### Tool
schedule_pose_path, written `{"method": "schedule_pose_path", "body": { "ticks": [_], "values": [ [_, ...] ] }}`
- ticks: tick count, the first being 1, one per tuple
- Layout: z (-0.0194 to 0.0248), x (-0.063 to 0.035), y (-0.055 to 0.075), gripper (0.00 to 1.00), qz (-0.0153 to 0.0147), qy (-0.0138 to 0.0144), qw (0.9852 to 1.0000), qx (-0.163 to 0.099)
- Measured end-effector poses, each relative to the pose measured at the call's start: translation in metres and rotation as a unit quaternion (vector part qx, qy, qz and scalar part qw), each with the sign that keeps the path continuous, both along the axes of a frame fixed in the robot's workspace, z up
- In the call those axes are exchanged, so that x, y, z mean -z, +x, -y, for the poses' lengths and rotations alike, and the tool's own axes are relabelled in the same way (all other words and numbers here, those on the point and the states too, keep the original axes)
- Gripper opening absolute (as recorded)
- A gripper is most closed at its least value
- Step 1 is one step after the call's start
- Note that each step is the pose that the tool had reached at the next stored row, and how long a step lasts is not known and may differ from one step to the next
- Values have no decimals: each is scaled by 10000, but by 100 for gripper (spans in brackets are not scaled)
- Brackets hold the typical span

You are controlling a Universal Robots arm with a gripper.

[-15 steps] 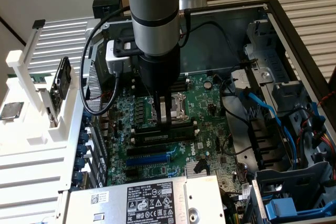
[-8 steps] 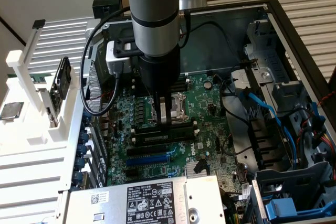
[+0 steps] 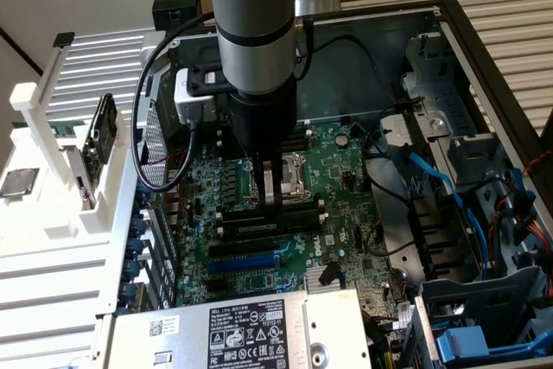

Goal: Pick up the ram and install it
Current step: 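Press down the ram until it locks into place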

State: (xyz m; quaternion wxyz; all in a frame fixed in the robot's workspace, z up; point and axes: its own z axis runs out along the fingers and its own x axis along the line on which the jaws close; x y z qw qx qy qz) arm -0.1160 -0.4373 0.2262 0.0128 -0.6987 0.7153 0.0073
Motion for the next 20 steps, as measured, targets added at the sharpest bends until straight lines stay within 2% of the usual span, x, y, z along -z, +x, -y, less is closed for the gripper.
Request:
{"method": "schedule_pose_path", "body": {
  "ticks": [13,20],
  "values": [
    [8,0,27,11,-4,-6,10000,0],
    [6,7,28,11,-1,7,10000,0]
  ]
}}
